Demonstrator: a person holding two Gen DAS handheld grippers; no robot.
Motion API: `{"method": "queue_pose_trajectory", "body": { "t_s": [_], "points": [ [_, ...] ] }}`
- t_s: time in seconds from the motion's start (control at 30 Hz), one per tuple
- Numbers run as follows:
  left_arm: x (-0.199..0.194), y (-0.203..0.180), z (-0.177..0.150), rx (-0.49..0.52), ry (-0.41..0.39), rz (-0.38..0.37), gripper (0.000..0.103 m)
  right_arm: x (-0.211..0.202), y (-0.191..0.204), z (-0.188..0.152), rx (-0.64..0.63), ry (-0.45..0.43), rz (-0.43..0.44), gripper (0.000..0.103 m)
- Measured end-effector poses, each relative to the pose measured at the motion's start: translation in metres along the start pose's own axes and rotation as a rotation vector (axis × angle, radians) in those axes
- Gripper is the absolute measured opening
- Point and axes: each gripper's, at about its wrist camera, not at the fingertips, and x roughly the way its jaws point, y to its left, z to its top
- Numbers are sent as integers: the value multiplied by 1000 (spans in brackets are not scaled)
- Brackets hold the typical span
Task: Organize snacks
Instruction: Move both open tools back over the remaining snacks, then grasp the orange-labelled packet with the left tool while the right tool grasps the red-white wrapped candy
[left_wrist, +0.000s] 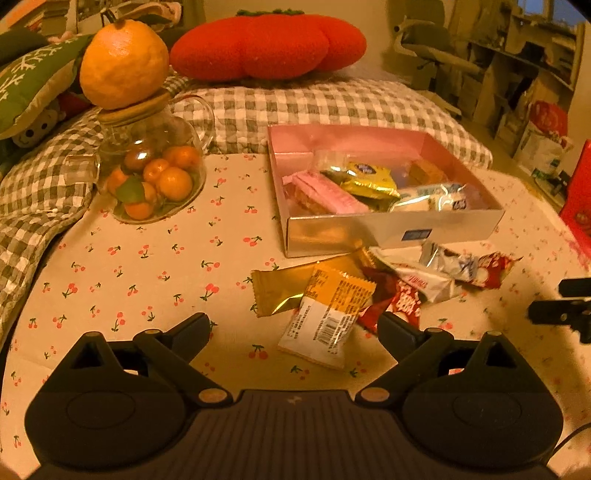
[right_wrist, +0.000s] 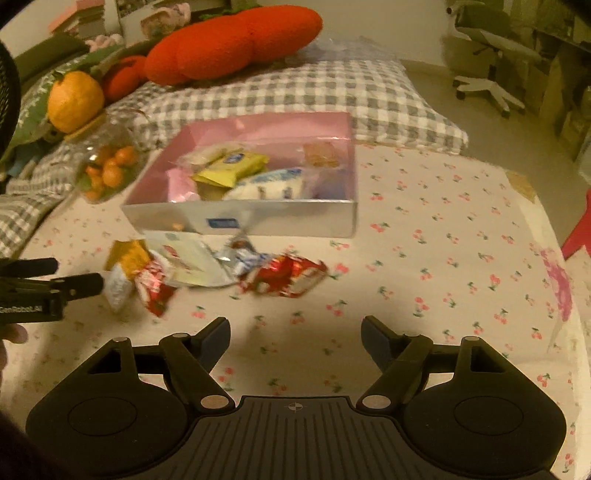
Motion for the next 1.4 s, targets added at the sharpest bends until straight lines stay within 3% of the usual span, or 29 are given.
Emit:
{"method": "queue_pose_trajectory", "body": {
  "t_s": [0.23, 0.57, 0.93, 1.23, 1.4],
  "points": [
    [12, -3, -6, 49, 8, -12, 93, 17, -8, -5, -15, 5, -15, 80],
    [29, -6, -7, 76, 50, -13, 76, 45, -1, -4, -55, -29, 4, 82],
    [37, -2, -3, 52, 31, -15, 76, 59, 6, 0, -77, -91, -23, 91],
    [38, -3, 0, 55, 21, -26, 63, 65, 12, 5, -80, -116, -26, 91],
    [37, -2, 0, 47, 20, -24, 51, 65, 16, 5, -101, -130, -28, 88]
  ]
}}
